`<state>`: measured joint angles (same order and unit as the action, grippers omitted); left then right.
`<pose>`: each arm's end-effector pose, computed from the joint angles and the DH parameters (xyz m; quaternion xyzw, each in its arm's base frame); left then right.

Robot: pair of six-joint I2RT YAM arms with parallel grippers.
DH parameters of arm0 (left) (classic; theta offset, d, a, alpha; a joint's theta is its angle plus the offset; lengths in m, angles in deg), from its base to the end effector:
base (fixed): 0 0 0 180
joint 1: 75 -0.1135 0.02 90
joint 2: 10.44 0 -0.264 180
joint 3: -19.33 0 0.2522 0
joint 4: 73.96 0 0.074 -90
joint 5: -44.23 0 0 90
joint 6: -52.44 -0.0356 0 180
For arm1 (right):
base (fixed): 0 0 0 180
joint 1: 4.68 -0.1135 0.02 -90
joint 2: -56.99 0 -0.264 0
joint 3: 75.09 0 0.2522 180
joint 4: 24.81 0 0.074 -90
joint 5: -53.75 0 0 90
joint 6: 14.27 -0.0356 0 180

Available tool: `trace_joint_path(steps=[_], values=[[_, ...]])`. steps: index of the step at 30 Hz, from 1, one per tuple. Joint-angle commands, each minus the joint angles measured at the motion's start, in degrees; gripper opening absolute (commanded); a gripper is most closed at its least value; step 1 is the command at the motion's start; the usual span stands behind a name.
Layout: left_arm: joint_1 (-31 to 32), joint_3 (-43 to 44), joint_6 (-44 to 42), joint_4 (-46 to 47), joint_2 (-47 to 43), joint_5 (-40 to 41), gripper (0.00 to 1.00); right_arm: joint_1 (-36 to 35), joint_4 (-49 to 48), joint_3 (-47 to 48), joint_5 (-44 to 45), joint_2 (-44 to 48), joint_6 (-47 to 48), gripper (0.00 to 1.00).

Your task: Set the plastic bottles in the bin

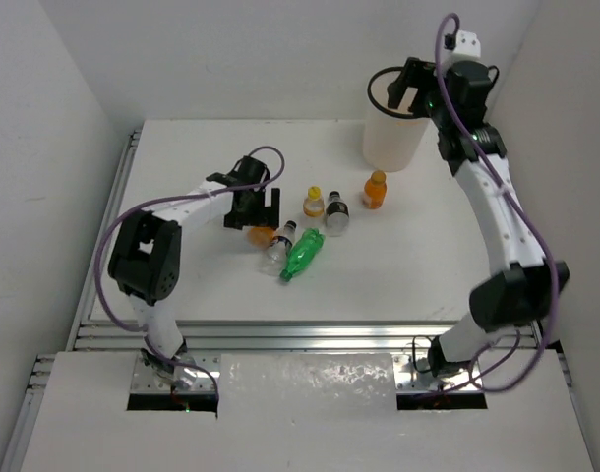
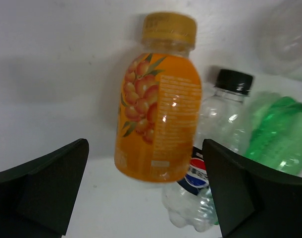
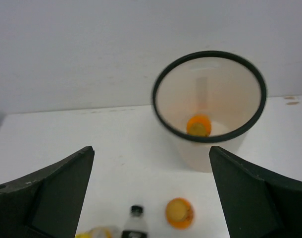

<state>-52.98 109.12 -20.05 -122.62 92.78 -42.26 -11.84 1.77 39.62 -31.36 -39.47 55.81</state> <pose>0.3503 -0.1393 0.2151 0.0308 0.9696 -0.0535 0.2369 0.3948 0.0465 0.4389 0.1117 0.7481 0.1216 0.6427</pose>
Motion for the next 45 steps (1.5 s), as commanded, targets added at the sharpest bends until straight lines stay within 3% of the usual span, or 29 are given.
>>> trace_joint_path(steps=[1, 6, 8, 9, 11, 13, 17, 19, 21, 25, 28, 35, 36, 37, 38, 39, 40, 41, 42, 44, 45], values=[[-0.75, 3.33, -1.35, -2.10, 3.90, -4.21, 0.95, -0.93, -0.16, -9.61, -12.25, 7.07, -5.82, 0.99], [-1.28, 3.34, -0.47, -0.27, 8.75, -3.24, 0.78, -4.52, -1.74, -19.29, -16.22, 12.44, -5.04, 0.99], [-1.72, 3.16, 0.41, 0.53, 8.84, -4.65, 0.56, -5.93, -1.48, -20.43, -15.79, 14.11, -4.08, 0.99], [-1.72, 3.16, 0.76, 0.53, 8.06, -3.78, 0.30, -7.24, -1.22, -21.05, -15.87, 14.55, -3.72, 0.99], [-1.81, 2.90, 1.90, 0.53, 5.78, -1.07, 0.09, -8.39, -1.13, -21.58, -17.36, 15.51, -3.54, 0.99], [-1.72, 2.81, 2.69, -0.17, 1.84, 0.97, 0.01, -8.92, -1.48, -21.93, -21.38, 15.78, -4.24, 0.99], [-1.37, -1.40, 3.66, 3.77, -9.24, 1.25, 0.00, -9.01, -7.70, -25.26, -36.14, 15.61, -8.54, 0.99], [-1.02, -6.40, 3.31, 10.33, -14.77, -4.36, 0.00, -9.10, -16.10, -27.11, -47.61, 15.08, -14.24, 0.99], [-0.75, -10.36, 2.88, 16.49, -23.47, -15.86, 0.00, -9.63, -22.28, -29.57, -52.68, 14.03, -22.30, 0.99], [0.74, -17.49, 2.26, 30.93, -33.78, -35.27, 0.00, -13.57, -30.04, -30.02, -56.04, 13.41, -26.92, 0.99], [1.53, -18.20, 4.36, 37.35, -36.07, -42.59, 0.00, -15.69, -31.36, -28.88, -55.87, 12.53, -28.50, 0.99], [2.15, -16.36, 5.51, 38.76, -36.16, -46.58, 0.00, -20.08, -33.38, -28.79, -56.82, 10.42, -29.30, 0.95], [2.15, -16.00, 5.51, 38.76, -35.90, -47.01, 0.04, -20.87, -33.39, -28.70, -57.00, 10.16, -29.04, 0.86], [2.15, -15.91, 5.42, 38.76, -35.90, -48.15, 0.10, -21.05, -33.47, -28.61, -57.18, 9.98, -28.77, 0.54], [2.24, -15.56, 5.42, 39.02, -35.90, -48.50, 0.19, -21.05, -33.47, -28.53, -57.09, 9.55, -28.77, 0.32], [2.32, -15.47, 5.42, 38.85, -36.24, -48.68, 0.50, -20.88, -32.86, -28.35, -56.22, 9.54, -28.59, 0.11], [2.32, -15.30, 5.07, 38.07, -36.59, -46.94, 0.64, -20.70, -31.55, -28.00, -54.91, 9.54, -26.68, 0.00], [2.41, -14.86, 4.63, 35.62, -36.86, -45.27, 0.74, -20.36, -28.06, -27.39, -53.68, 9.80, -25.27, 0.00], [2.50, -14.51, 3.85, 32.90, -37.73, -42.99, 1.00, -19.13, -26.46, -26.51, -50.71, 10.50, -23.86, 0.00], [2.50, -12.32, 1.74, 23.01, -38.70, -30.72, 1.00, -16.94, -20.94, -25.81, -44.73, 11.99, -19.91, 0.00], [2.50, -11.53, 1.90, 19.11, -38.79, -17.88, 1.00, -13.97, -18.64, -25.19, -36.00, 13.31, -17.54, 0.00]])
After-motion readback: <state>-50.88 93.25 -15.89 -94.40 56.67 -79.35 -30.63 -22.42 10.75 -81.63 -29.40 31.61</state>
